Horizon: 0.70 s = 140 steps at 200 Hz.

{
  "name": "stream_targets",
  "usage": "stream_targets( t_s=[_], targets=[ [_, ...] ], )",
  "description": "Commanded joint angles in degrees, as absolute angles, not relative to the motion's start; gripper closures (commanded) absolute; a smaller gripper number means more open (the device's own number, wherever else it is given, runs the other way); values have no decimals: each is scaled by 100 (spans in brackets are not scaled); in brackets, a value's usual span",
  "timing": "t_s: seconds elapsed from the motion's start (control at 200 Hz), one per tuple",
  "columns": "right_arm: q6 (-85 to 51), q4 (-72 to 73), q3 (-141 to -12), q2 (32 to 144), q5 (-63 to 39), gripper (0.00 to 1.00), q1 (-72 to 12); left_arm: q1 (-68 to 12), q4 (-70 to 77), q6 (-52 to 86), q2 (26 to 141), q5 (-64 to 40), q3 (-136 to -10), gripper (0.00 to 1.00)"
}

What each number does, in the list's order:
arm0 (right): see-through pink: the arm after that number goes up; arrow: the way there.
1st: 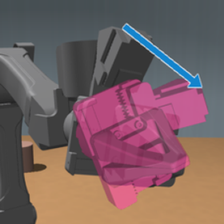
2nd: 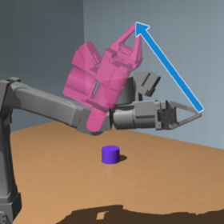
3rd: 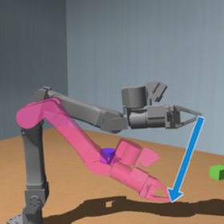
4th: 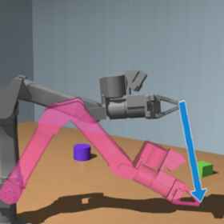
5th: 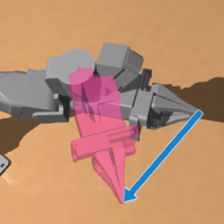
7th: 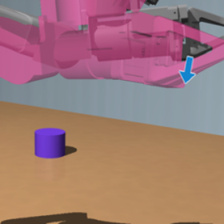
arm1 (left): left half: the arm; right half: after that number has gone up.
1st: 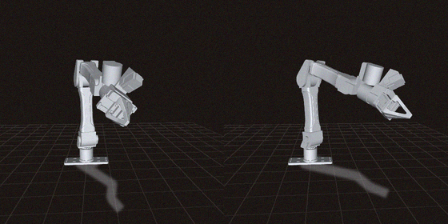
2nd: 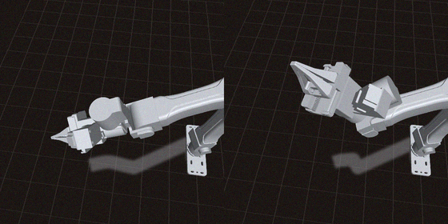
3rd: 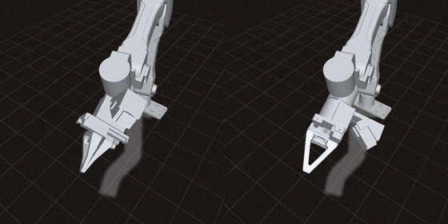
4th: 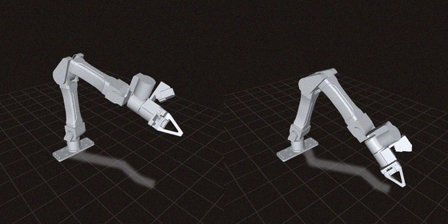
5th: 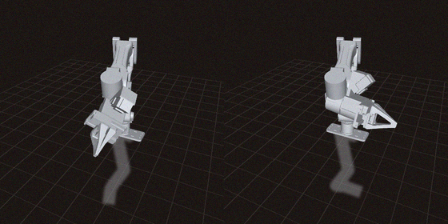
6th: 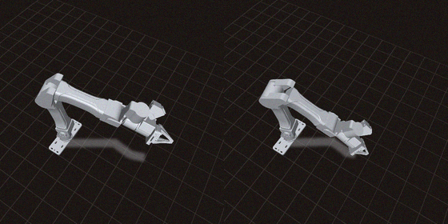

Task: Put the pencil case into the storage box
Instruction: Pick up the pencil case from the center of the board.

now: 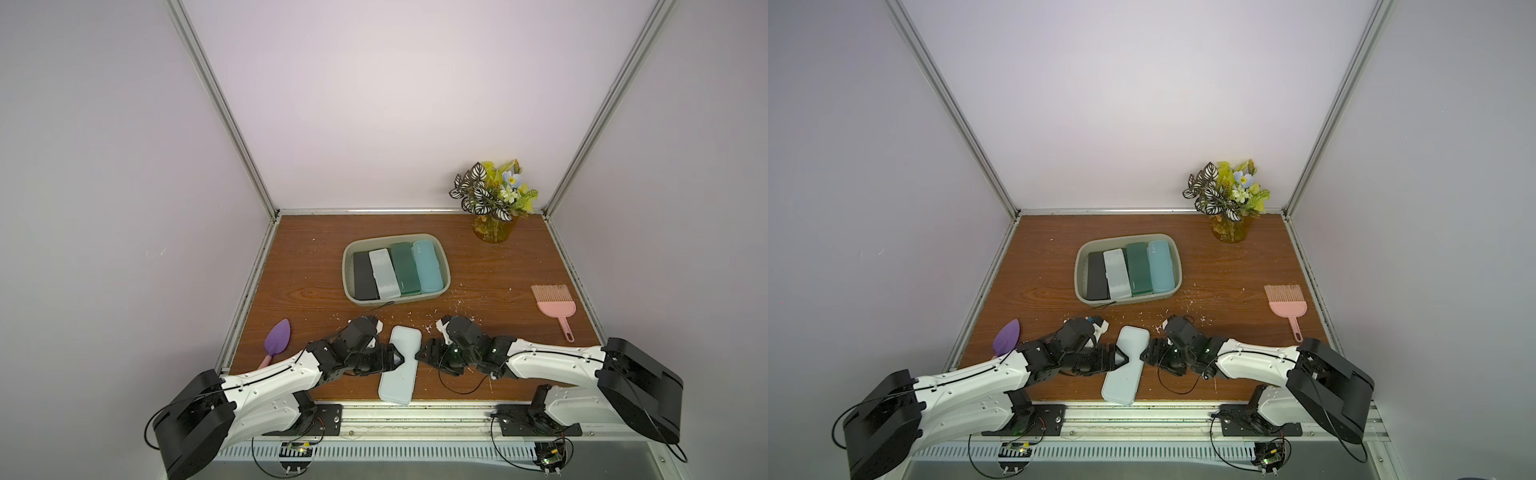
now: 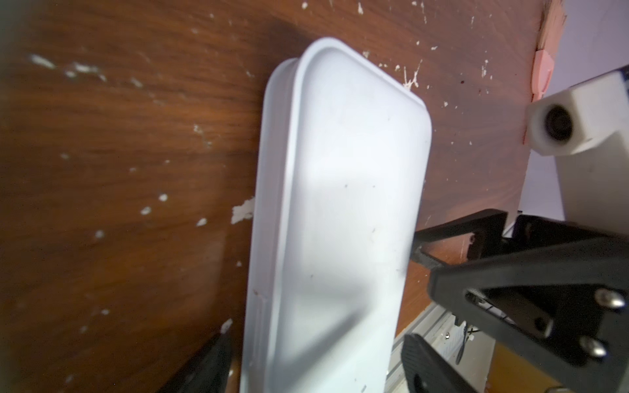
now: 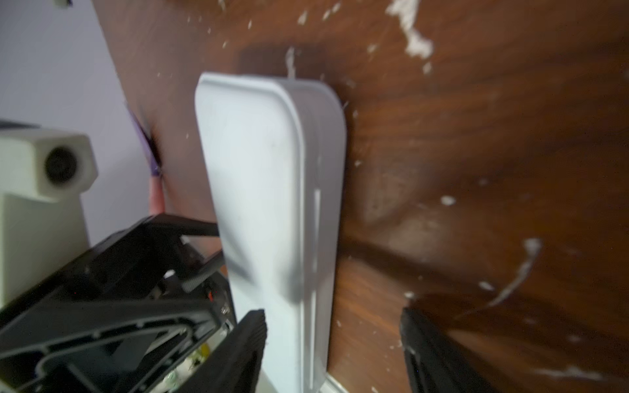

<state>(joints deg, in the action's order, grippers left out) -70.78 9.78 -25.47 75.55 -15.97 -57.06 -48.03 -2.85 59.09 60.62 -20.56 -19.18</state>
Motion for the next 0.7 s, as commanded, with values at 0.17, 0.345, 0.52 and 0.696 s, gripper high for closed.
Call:
stream_targets(
  t_s=[0.17,0.345,0.52,0.696],
  targets=[
    [-7600,3634,-2049,8498,-2342,30,-5826,-4852,-64,6120,6258,-2256,-1567,19],
    [-7895,5472,-1908,8927,-2590,34,-5844,-4852,70,6244,6086,-2338,-1382,20],
    [-7645,5581,-2035,8743,-2645,40,-5845,-4859,53,6303,5901,-2337,-1276,22],
    [-7659,5912,-1912,8651,-2687,47,-5845,-4854,-36,6332,5678,-2291,-1206,24]
  ],
)
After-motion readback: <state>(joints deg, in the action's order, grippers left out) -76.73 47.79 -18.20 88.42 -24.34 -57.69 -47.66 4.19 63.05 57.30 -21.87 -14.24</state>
